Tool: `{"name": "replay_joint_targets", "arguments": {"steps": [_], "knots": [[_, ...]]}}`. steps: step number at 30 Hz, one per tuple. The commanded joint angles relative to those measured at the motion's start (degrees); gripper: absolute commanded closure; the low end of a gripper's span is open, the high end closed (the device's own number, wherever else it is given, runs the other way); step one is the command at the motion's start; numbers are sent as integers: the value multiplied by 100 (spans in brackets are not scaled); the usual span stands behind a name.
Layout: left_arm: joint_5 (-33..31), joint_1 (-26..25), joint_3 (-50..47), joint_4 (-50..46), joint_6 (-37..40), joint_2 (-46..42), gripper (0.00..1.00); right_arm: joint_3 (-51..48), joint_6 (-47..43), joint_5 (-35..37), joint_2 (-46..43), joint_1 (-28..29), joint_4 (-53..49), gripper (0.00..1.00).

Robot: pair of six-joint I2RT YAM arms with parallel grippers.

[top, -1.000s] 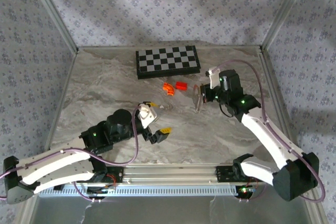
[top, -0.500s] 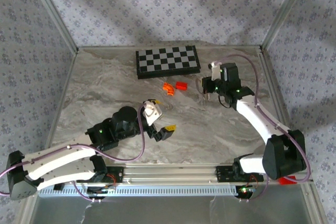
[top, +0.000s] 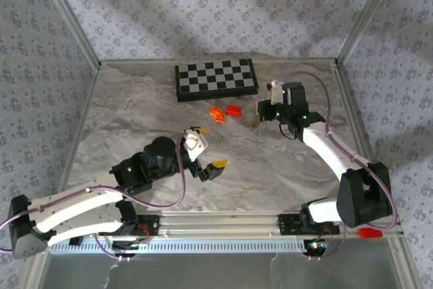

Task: Put the keys on the keyring

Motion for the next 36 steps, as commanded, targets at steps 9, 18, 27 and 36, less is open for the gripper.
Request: {"name": "replay_joint_targets", "arguments": {"steps": [9, 18, 27, 36], "knots": [[23, 49, -27, 179, -27, -196, 1, -722, 408, -172, -635, 2, 144, 100], [-60, 128, -131, 267, -61, -100, 1, -1425, 969, -274, -1067, 19, 396, 100], [-54, 155, -191, 303, -54, -127, 1, -2021, 1417, -177, -1484, 56, 521, 100], [-41, 159, -269, 329, -62, -136, 1, -2548, 1746, -81, -1711, 242, 638, 100]]}}
